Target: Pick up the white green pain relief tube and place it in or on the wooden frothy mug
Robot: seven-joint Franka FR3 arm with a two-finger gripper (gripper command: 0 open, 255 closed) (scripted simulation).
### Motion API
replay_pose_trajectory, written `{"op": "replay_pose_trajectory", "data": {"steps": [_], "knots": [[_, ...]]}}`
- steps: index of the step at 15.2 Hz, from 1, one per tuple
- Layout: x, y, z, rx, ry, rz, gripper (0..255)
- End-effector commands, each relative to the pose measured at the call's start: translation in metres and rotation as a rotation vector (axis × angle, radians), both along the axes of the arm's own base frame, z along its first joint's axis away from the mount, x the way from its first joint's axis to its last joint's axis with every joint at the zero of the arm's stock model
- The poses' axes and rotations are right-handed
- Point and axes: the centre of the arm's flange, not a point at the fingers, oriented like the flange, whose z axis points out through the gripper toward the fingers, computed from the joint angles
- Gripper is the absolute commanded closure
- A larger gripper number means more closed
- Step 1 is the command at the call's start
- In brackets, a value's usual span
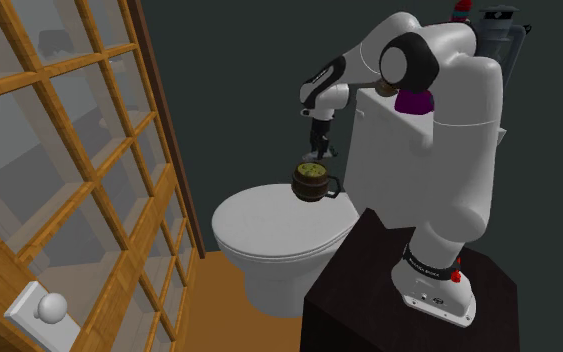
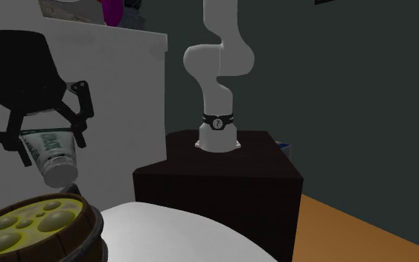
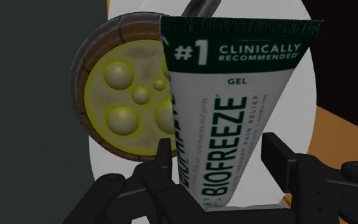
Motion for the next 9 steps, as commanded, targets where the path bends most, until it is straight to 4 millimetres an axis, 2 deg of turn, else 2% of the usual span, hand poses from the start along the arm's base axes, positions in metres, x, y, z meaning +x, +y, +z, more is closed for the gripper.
{"op": "replay_pose_trajectory", "data": {"steps": [1, 9], "knots": [[0.013, -0.032, 0.000, 0.000, 0.000, 0.002, 255], [0.013, -0.032, -0.042, 0.000, 0.000, 0.002, 255]]}}
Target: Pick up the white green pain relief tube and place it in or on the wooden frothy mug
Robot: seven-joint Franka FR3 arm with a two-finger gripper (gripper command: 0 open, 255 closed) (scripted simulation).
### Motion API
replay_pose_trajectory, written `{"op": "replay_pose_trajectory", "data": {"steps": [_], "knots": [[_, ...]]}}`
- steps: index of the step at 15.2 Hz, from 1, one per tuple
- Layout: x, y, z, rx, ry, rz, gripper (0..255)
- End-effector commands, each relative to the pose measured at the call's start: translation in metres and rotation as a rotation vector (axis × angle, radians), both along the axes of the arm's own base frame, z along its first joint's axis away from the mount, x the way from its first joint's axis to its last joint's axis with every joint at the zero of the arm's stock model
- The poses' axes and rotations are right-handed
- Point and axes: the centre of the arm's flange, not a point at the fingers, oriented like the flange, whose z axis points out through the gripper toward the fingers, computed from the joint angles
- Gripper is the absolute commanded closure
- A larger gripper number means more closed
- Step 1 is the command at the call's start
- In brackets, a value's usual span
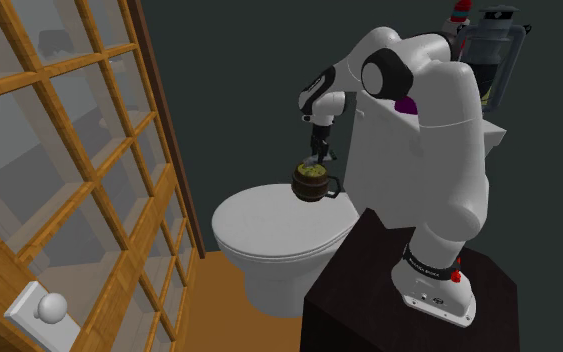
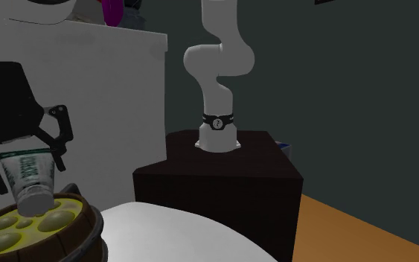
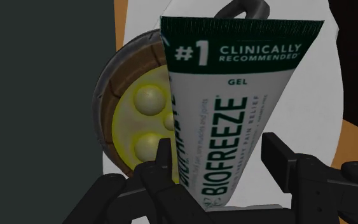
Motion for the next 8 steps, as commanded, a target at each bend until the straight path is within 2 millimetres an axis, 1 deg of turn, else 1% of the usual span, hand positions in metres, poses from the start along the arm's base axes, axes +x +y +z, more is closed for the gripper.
{"op": "replay_pose_trajectory", "data": {"steps": [1, 6, 8], "knots": [[0.000, 0.001, -0.011, 0.000, 0.000, 0.000, 255], [0.000, 0.001, -0.037, 0.000, 0.000, 0.000, 255], [0.000, 0.001, -0.037, 0.000, 0.000, 0.000, 255]]}}
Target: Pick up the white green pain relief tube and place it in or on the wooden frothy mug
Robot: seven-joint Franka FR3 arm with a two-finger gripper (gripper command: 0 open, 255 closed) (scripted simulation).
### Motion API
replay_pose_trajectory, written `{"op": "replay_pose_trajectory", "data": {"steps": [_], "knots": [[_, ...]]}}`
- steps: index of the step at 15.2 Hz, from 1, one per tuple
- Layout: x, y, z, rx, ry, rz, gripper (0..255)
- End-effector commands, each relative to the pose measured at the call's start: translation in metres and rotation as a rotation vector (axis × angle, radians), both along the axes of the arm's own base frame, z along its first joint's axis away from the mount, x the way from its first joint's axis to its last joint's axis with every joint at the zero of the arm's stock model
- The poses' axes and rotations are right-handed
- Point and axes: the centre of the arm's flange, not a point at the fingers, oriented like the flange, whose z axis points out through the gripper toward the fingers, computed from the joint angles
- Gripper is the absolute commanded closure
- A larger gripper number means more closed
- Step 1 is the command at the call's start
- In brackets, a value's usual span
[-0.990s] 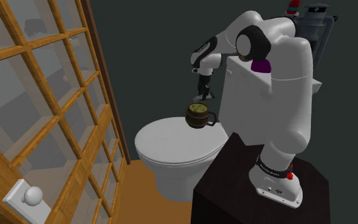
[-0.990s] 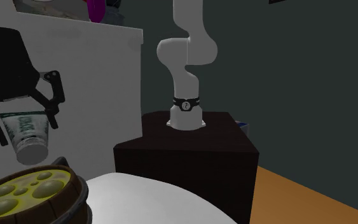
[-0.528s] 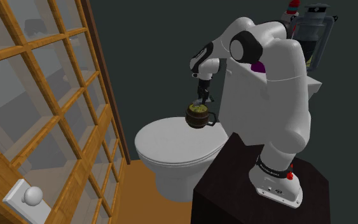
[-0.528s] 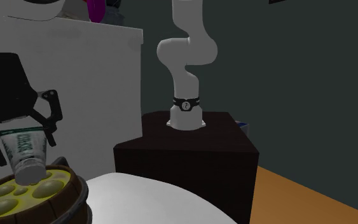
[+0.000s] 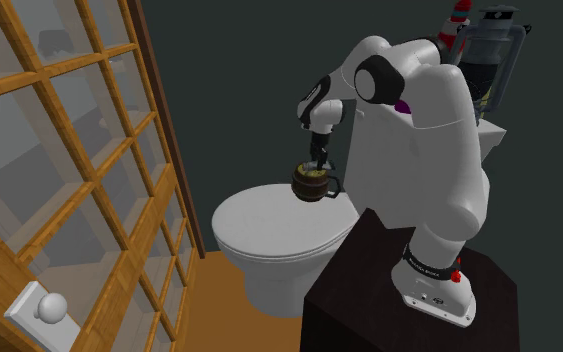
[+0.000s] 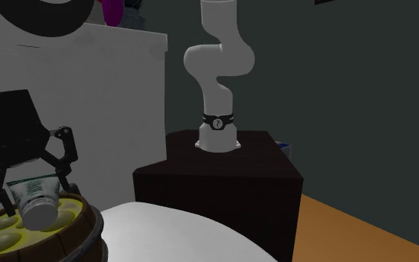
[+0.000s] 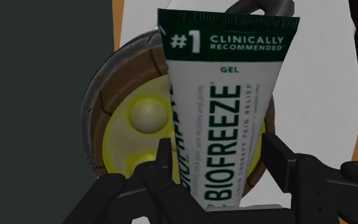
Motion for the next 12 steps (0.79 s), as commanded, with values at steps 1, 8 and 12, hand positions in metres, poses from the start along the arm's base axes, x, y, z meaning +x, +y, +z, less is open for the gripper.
{"op": "replay_pose_trajectory", "data": {"steps": [1, 8, 12], "knots": [[0.0000, -0.0004, -0.0010, 0.000, -0.001, 0.000, 255], [0.0000, -0.0004, -0.0010, 0.000, -0.001, 0.000, 0], [0.0000, -0.0004, -0.0010, 0.000, -0.001, 0.000, 0]]}}
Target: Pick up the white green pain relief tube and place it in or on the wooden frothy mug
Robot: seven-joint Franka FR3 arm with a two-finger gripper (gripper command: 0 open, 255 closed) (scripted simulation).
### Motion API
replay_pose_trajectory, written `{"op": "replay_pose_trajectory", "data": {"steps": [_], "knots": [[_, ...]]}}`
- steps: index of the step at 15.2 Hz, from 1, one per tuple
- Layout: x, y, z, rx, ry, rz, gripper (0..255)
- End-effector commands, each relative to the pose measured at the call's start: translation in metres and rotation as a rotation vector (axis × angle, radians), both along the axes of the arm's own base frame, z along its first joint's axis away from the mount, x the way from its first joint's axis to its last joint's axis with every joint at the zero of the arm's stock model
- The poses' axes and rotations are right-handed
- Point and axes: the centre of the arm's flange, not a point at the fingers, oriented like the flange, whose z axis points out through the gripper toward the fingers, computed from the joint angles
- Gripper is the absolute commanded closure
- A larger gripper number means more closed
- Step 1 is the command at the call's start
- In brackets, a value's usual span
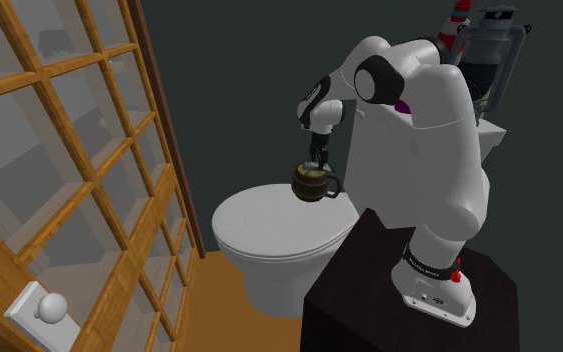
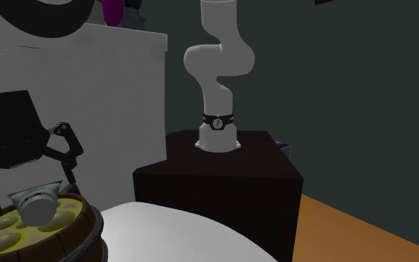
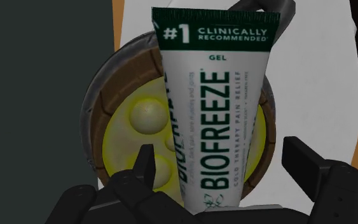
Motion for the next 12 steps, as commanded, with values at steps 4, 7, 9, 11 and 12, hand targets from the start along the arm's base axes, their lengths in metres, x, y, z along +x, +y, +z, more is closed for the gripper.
{"op": "replay_pose_trajectory", "data": {"steps": [4, 7, 9, 11, 12], "knots": [[0.001, -0.008, 0.049, 0.000, 0.000, 0.000, 0], [0.001, -0.008, 0.049, 0.000, 0.000, 0.000, 0], [0.001, -0.008, 0.049, 0.000, 0.000, 0.000, 0], [0.001, -0.008, 0.049, 0.000, 0.000, 0.000, 0], [0.001, -0.008, 0.049, 0.000, 0.000, 0.000, 0]]}}
